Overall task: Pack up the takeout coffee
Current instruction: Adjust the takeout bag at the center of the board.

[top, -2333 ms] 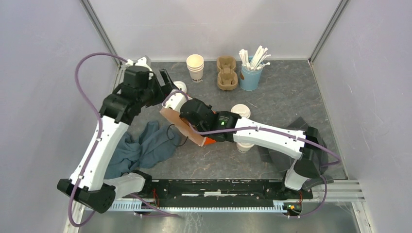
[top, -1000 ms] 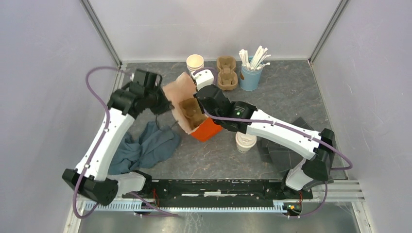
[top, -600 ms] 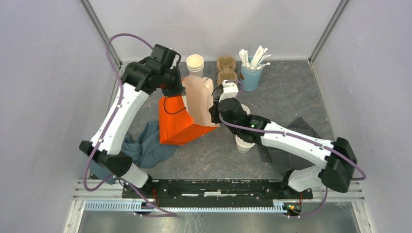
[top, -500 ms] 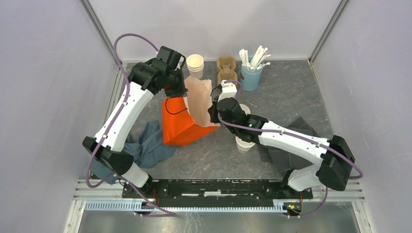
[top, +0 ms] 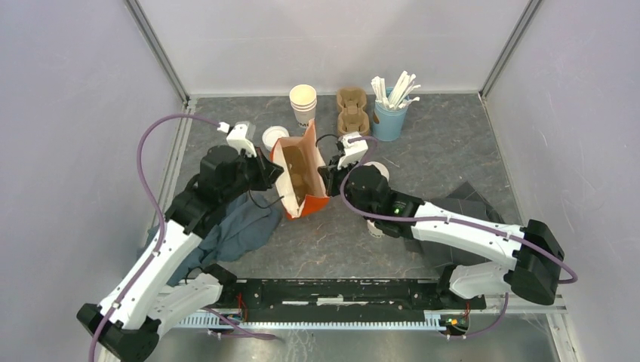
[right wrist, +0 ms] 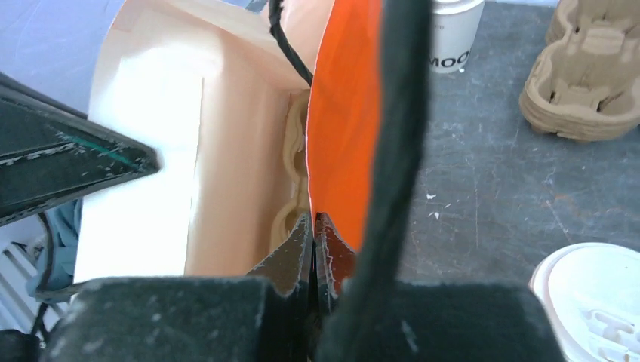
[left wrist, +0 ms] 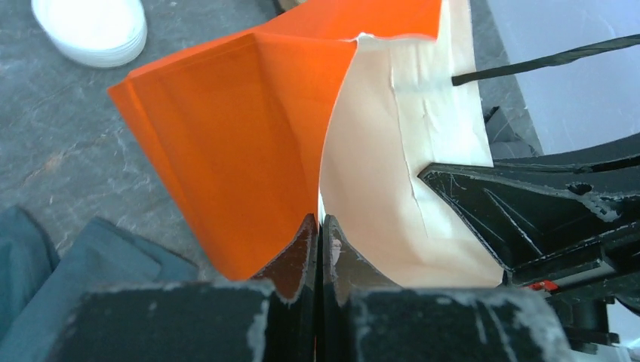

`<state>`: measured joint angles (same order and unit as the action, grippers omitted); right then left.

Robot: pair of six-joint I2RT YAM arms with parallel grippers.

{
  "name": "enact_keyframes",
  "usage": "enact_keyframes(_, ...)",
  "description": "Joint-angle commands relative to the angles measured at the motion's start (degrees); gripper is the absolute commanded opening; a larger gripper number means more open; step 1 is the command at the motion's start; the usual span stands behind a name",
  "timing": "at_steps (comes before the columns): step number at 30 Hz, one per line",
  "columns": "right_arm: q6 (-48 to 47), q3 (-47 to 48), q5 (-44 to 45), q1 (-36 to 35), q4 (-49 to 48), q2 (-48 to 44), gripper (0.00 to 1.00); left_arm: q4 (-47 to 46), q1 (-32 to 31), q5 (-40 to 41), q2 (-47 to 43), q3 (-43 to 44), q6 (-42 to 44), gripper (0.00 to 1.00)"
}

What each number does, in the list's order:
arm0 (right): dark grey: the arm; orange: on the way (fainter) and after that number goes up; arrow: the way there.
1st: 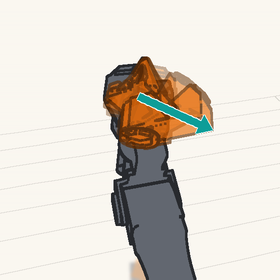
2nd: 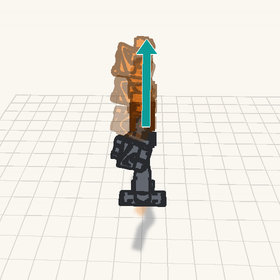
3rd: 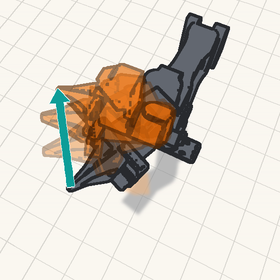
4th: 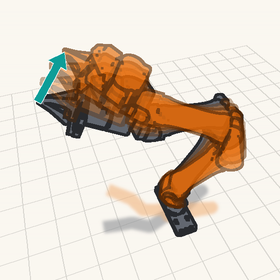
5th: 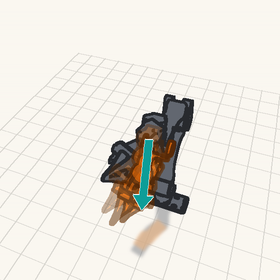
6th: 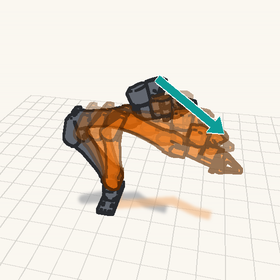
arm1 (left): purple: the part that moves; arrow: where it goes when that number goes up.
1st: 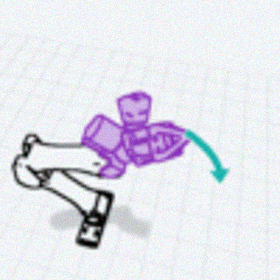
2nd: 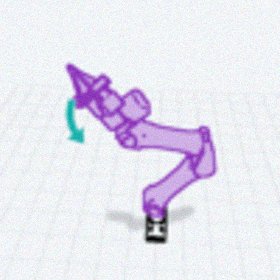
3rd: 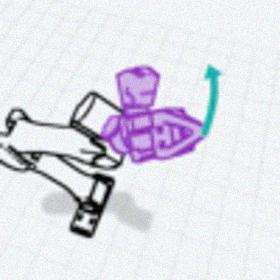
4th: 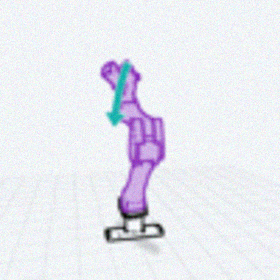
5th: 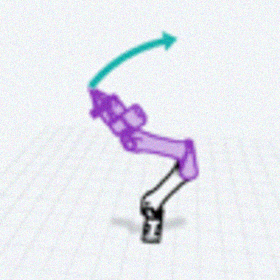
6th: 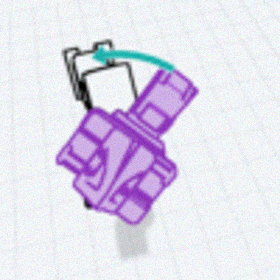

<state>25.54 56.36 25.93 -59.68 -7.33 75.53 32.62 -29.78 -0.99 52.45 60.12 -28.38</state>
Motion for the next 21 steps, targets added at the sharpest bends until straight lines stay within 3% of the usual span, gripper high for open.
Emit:
enact_keyframes(1, -8.8, -3.0, 2.7, -1.0, -11.2, -2.0, 0.02, -21.5, -0.4, -0.8, -6.6, -9.7, 6.1, 0.02)
enact_keyframes(6, -13.9, -6.2, 0.7, -1.1, -17.9, -3.8, 0.00, -20.9, -0.4, -0.5, -6.7, -9.5, 5.9, 0.02)
enact_keyframes(8, -14.9, -4.2, 1.5, -1.1, -15.7, -2.8, 0.00, -19.8, -0.4, 1.6, -6.3, -8.5, 4.5, 0.02)
enact_keyframes(12, -10.9, 3.8, -0.6, -1.1, -5.6, -4.6, 0.00, -11.0, -0.3, 5.5, -4.5, 4.0, -8.2, 0.02)
enact_keyframes(14, -4.6, 0.0, 0.2, -1.0, -6.8, -6.2, 0.00, -4.0, -0.3, 8.3, -2.5, 9.2, -16.5, 0.02)
enact_keyframes(16, 1.0, -7.1, -0.1, 1.1, -12.9, -3.8, 0.00, 1.2, -0.3, 11.7, 1.7, 4.5, -21.9, 0.02)
enact_keyframes(18, 4.5, -5.6, -6.0, 5.6, -8.0, 1.5, 0.00, 4.3, 1.6, 7.0, 8.2, 3.6, -20.5, 0.02)
enact_keyframes(20, 3.7, -1.4, -10.3, 8.0, -4.0, 0.2, 0.00, 9.0, 2.7, -2.2, 13.2, 12.9, -17.1, 0.02)
enact_keyframes(21, 2.3, -1.5, -9.4, 7.1, -5.7, -1.8, 0.00, 10.0, 1.0, -2.9, 13.6, 17.9, -16.0, 0.02)
